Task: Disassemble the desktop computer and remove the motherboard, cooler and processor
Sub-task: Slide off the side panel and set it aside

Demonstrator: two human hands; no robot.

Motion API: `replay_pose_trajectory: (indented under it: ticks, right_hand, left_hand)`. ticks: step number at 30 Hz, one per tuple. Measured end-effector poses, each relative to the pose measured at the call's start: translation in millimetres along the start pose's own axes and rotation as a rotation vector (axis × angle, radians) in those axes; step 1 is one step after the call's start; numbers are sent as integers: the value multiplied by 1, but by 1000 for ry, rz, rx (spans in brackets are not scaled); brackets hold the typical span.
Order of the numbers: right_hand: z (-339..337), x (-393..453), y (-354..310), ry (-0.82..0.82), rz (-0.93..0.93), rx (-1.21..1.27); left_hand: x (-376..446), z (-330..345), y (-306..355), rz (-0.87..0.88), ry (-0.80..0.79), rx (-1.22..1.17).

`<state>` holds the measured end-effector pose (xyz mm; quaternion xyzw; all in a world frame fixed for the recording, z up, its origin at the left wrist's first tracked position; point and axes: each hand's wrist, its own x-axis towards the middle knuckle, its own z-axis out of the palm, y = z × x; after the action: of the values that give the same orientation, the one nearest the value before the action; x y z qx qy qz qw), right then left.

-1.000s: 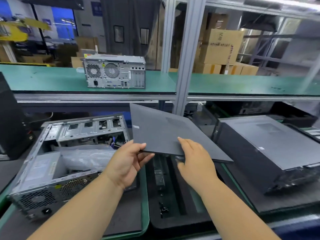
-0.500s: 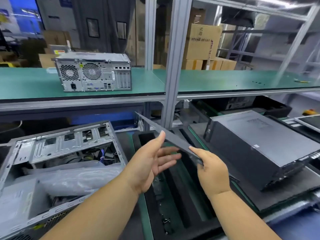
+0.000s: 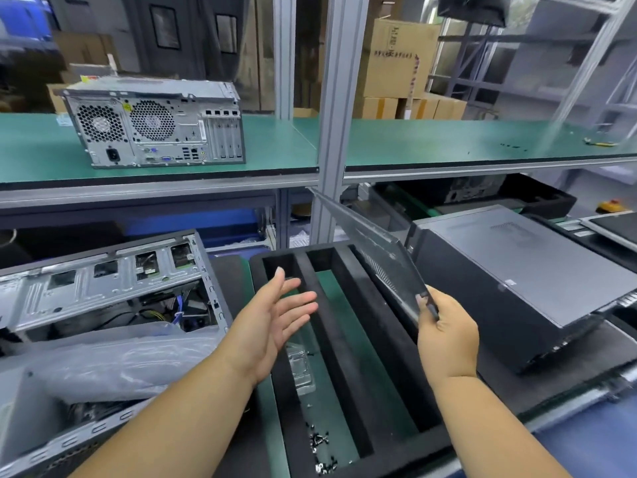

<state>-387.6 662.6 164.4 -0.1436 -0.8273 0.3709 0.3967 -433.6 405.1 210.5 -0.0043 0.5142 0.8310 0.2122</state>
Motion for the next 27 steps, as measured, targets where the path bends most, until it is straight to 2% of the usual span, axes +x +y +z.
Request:
replay_pose_trajectory:
  ticks: [12,19,27]
  right_hand:
    - [22,54,75,-71,237,181]
    - [46,77,102,8,310,295]
    - [85,86,124,5,398,364]
  left_hand:
    - [16,28,-26,108,223,-42]
    - [27,36,-48,165,312,-59]
    - [48,42,-71,161,347,-53]
